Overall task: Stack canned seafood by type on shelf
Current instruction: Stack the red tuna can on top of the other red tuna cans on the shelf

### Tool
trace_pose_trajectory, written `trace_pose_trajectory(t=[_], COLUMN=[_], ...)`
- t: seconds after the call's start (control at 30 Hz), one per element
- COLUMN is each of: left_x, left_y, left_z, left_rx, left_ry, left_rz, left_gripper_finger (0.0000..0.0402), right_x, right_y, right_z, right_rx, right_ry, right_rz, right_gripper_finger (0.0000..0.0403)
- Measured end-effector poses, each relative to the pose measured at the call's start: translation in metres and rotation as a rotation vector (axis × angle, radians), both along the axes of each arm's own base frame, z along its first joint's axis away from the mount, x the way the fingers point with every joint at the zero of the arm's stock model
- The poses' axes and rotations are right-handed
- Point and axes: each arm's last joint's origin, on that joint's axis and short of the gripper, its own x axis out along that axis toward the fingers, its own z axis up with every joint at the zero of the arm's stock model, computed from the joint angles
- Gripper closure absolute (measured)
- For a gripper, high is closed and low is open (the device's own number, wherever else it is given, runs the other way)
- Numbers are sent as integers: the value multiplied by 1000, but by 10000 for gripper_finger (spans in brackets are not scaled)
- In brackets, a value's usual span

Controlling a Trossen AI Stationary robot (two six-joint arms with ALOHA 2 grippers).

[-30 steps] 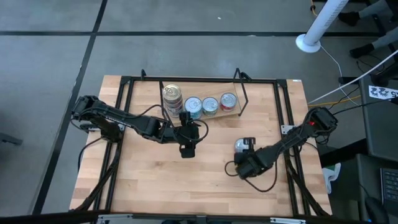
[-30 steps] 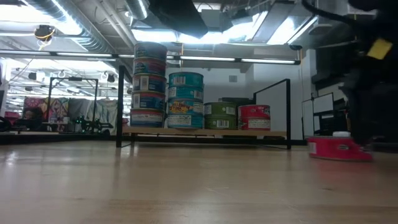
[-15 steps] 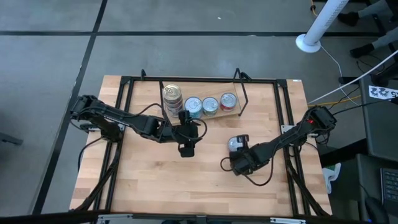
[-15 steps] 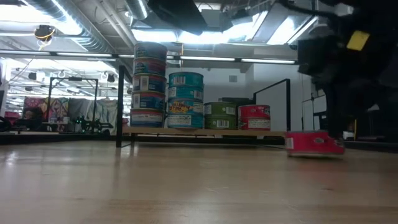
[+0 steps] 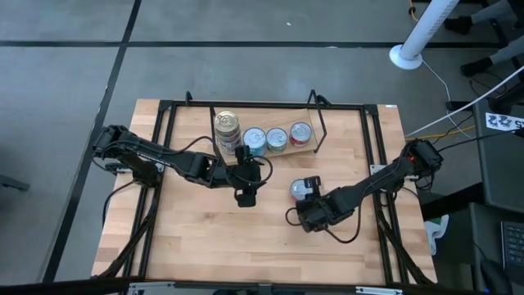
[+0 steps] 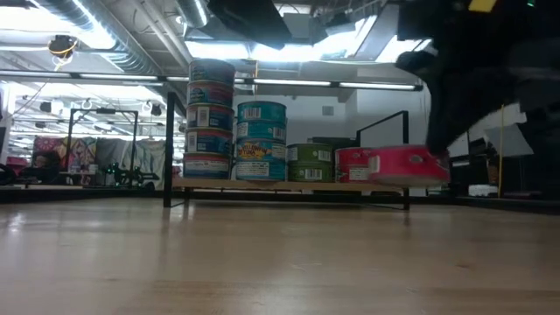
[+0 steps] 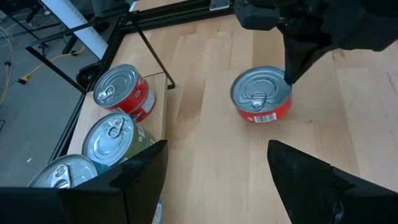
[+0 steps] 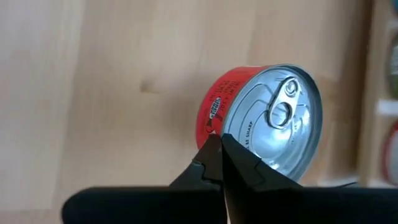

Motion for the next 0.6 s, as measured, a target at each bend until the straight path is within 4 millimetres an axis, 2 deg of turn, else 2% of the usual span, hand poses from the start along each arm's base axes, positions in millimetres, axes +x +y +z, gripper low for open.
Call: trace_pose_trajectory(t=[0.3,0.6], left_x=[0,-8], left_y=[0,-3], left_z=[0,8], left_rx=[9,36], left_ry=[3,4], left_rz=[-7,-41], left_gripper_finger=[130,130], right_x=[18,33], right_y=[-18,-56], right_z=[34,63], right_rx=[-77,-132], right_ry=[15,64], right_rz=[50,64], right_gripper_finger=[403,403])
